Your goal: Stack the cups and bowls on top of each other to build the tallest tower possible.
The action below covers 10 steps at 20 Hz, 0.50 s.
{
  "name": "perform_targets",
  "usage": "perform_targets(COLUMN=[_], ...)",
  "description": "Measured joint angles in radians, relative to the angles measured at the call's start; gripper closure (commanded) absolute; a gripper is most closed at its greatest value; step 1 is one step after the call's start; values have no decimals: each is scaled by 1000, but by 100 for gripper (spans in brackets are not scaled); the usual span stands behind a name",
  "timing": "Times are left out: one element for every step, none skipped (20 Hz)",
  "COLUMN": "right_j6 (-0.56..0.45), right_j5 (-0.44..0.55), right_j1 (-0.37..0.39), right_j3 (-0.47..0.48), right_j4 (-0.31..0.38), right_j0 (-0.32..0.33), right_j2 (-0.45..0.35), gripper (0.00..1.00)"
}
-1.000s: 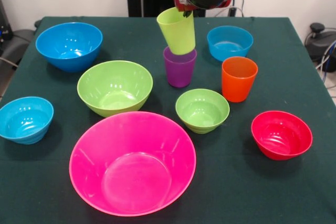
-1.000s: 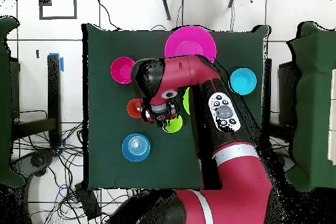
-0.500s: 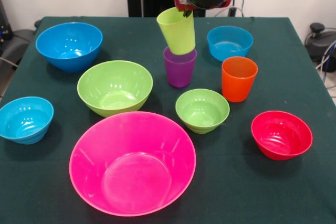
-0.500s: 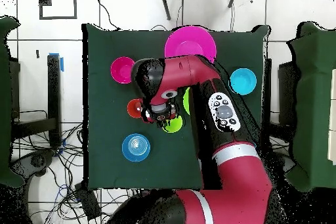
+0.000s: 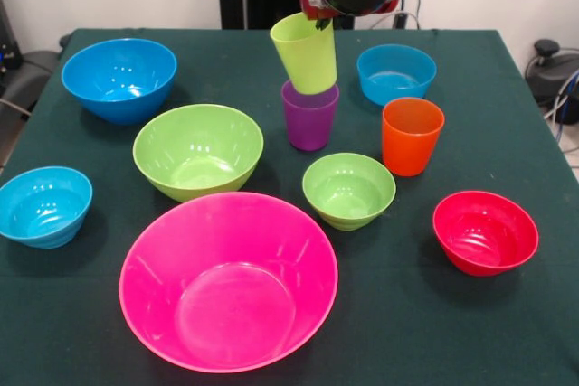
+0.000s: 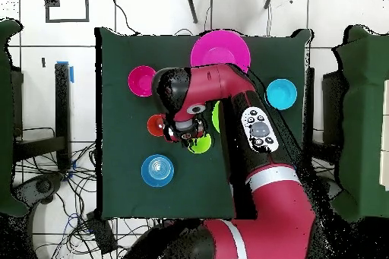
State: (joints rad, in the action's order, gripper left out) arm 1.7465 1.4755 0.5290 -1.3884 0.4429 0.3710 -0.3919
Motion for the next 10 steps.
perform_targets(right_j6=[0, 0, 0, 0, 0, 0, 0, 0, 0, 0], right_j5=[0, 0, 0, 0, 0, 0, 0, -1, -3, -6], right_j1=[0, 0, -1, -2, -2, -3, -3, -5, -5, -5], right_j3=[0, 0, 0, 0, 0, 0, 0, 0, 0, 0], right_j4=[0, 0, 0, 0, 0, 0, 0, 0, 0, 0], right_j0=[0, 0, 0, 0, 0, 0, 0, 0, 0, 0], right_j2=[0, 0, 0, 0, 0, 0, 0, 0, 0, 0], gripper=[100, 100, 100, 100, 100, 100, 100, 100, 100, 100])
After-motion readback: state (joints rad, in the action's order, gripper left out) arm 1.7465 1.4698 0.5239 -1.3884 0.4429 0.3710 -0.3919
